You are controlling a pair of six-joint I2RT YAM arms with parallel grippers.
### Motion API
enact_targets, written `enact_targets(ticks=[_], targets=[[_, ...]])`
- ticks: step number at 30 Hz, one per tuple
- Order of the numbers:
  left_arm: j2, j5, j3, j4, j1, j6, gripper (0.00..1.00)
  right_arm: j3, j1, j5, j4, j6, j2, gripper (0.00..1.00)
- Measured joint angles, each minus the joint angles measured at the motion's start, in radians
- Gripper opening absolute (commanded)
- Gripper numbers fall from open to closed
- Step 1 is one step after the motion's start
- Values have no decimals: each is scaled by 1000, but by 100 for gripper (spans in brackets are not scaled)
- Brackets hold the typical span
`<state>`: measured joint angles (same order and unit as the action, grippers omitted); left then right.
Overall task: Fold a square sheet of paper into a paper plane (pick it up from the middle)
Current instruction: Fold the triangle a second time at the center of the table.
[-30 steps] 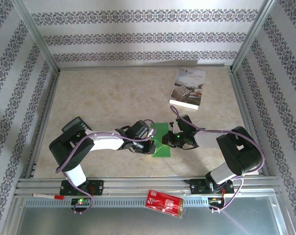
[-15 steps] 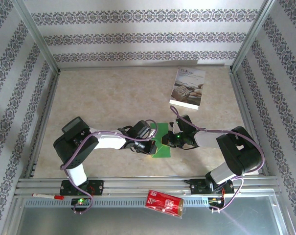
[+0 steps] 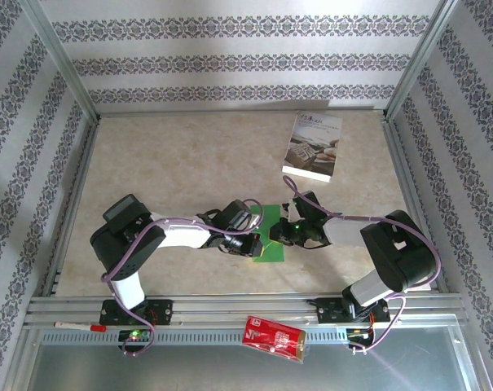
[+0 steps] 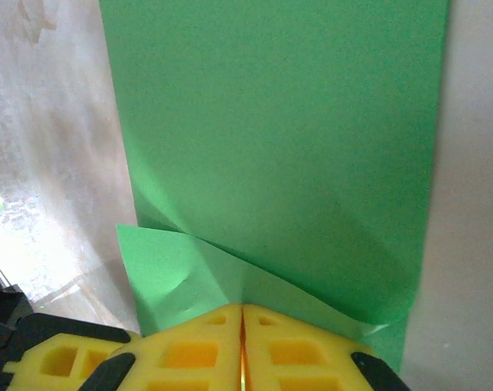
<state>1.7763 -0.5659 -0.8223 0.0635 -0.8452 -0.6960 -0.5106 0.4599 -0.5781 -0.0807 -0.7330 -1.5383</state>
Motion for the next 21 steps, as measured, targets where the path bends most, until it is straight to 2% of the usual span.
enact_targets(ticks=[21], targets=[[-4,-7,29,26,1,8,0,-2,0,-4,3,4,-3,9]])
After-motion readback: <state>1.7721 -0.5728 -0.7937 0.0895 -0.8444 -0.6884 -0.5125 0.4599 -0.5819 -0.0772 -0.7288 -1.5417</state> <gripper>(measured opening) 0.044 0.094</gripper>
